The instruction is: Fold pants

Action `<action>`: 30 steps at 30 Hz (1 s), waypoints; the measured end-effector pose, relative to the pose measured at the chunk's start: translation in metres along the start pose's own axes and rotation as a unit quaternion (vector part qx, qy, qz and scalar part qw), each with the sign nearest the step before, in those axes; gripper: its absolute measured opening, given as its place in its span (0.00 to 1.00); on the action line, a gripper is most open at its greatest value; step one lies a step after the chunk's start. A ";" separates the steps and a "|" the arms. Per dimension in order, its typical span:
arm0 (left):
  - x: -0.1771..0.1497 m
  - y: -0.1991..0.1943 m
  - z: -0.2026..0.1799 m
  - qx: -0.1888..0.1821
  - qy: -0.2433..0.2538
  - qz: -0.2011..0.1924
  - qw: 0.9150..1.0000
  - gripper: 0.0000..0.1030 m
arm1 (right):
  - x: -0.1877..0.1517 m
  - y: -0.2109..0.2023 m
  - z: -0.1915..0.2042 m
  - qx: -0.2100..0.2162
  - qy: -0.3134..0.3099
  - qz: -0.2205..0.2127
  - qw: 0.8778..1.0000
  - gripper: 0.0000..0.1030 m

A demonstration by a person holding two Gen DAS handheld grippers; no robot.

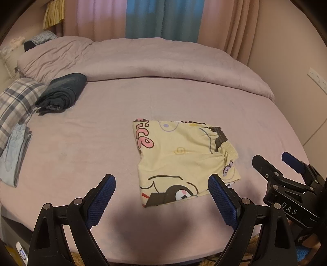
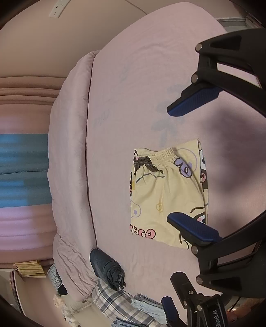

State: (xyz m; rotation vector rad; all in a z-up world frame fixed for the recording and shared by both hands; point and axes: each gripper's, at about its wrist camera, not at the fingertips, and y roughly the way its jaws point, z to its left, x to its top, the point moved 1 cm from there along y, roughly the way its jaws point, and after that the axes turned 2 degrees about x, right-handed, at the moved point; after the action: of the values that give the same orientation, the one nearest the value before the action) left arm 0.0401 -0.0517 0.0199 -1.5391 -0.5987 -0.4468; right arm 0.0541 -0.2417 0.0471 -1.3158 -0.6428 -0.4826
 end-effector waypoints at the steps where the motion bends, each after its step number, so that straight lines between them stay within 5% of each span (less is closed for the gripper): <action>1: 0.000 0.000 0.000 -0.001 0.002 0.000 1.000 0.89 | 0.000 0.000 0.000 0.000 0.001 0.000 1.000 0.93; 30: -0.002 0.003 0.003 0.006 0.004 0.006 1.000 0.89 | -0.003 0.000 0.008 0.001 -0.003 0.000 1.000 0.93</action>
State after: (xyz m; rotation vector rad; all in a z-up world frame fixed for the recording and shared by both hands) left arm 0.0403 -0.0494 0.0157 -1.5292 -0.5845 -0.4392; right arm 0.0500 -0.2339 0.0461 -1.3155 -0.6494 -0.4777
